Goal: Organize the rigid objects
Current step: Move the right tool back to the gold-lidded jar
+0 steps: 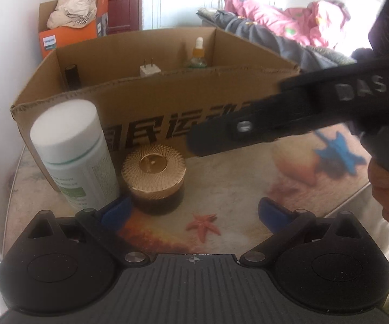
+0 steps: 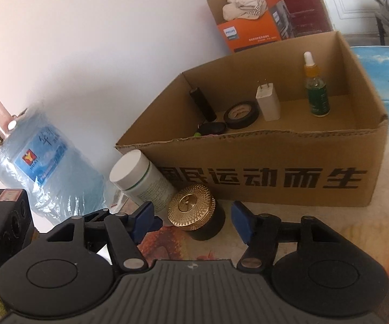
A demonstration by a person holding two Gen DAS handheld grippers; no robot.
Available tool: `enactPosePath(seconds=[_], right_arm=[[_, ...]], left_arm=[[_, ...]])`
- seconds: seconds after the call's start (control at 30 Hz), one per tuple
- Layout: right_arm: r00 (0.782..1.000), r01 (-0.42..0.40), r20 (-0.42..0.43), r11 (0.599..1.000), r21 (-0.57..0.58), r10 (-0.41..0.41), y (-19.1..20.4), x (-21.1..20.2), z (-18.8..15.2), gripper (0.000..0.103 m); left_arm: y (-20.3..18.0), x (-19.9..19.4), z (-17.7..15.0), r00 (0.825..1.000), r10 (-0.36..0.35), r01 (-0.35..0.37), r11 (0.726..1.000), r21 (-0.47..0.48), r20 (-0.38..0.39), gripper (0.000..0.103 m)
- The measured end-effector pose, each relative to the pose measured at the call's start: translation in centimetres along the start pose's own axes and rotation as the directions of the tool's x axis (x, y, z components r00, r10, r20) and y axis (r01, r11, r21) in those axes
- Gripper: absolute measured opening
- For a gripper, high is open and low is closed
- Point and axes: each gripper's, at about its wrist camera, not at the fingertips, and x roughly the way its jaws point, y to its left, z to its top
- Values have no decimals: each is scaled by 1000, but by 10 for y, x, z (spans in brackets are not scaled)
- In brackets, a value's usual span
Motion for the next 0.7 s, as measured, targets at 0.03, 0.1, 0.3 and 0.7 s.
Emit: enactPosePath(seconds=[0.03, 0.1, 0.3, 0.7], right_arm=[[1000, -2, -14, 1000, -13, 1, 1, 7, 0, 59], [1000, -4, -30, 999, -37, 3, 4, 18, 2, 57], [997, -6, -75, 994, -108, -2, 10, 45, 7, 53], [995, 5, -97, 994, -111, -16, 8, 43, 11, 54]], left_arm=[[-1, 2, -2, 1000, 13, -13, 1000, 12, 5, 100], [-2, 6, -5, 999, 37, -37, 999, 40, 14, 100], [-1, 16, -9, 999, 47, -48, 997, 54, 28, 100], [-6, 15, -8, 999, -8, 7, 999, 38, 39, 99]])
